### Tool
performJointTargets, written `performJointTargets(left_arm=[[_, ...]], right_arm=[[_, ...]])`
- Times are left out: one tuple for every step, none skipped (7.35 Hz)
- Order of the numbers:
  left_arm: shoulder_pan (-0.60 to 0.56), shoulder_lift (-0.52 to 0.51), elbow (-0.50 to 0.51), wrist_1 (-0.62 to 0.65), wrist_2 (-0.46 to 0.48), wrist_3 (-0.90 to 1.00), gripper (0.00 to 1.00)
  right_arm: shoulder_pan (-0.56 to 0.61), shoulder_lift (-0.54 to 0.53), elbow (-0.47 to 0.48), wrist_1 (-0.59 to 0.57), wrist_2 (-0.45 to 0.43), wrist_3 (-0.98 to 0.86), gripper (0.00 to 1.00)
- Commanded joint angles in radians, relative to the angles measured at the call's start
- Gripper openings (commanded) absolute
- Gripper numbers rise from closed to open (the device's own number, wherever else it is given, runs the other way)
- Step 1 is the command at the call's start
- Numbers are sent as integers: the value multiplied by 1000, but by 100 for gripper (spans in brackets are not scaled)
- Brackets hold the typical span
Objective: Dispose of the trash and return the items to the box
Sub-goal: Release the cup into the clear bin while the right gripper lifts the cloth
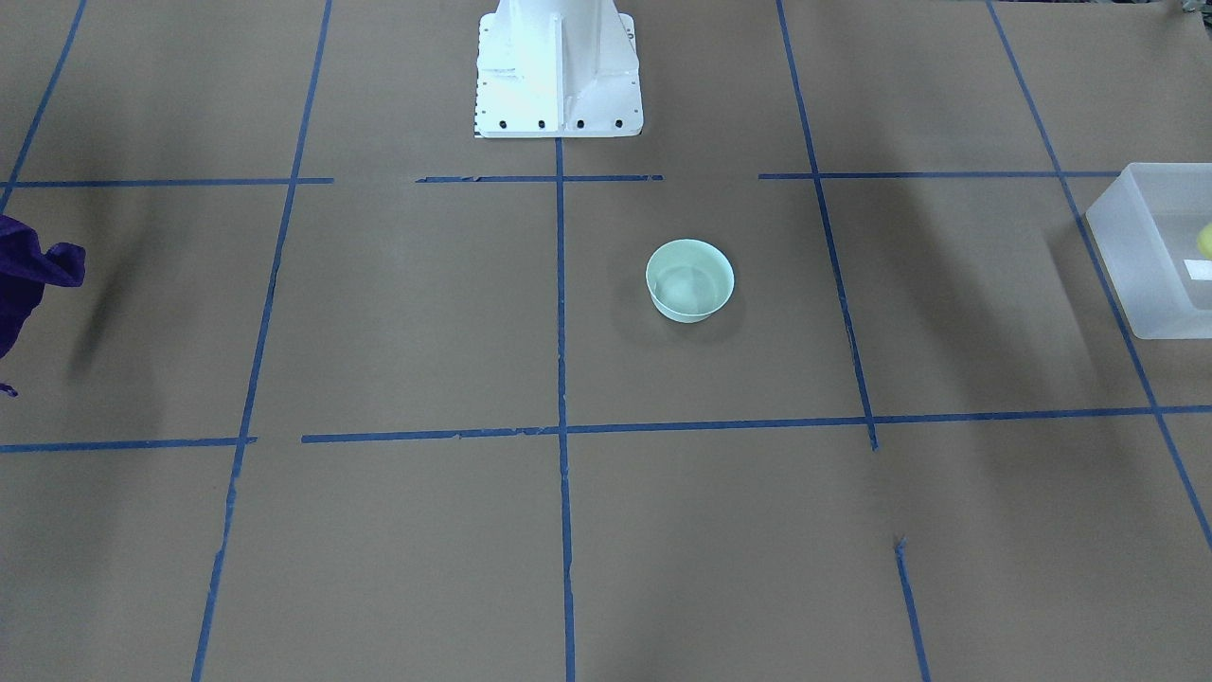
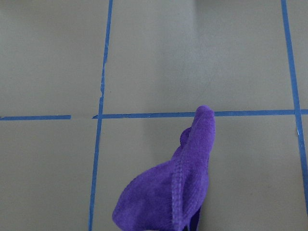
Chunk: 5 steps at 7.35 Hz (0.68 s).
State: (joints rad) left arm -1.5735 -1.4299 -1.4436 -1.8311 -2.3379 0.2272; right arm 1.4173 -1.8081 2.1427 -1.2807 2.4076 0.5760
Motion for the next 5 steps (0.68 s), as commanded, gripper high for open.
performJointTargets(left_arm=[[39,2,78,-103,-24,-3,0],[59,2,80,-105,-46,-3,0],[67,2,80,-108,-50,-5,0],[82,0,84,-129,-78,-6,0],[93,-1,104,-157,-77,-8,0]], right_arm=[[101,1,32,1,60,-2,0],[136,1,49,1,65,-2,0],[159,3,52,1,64,-2,0],[173,3,52,1,64,-2,0],[183,3,52,1,64,-4,0]])
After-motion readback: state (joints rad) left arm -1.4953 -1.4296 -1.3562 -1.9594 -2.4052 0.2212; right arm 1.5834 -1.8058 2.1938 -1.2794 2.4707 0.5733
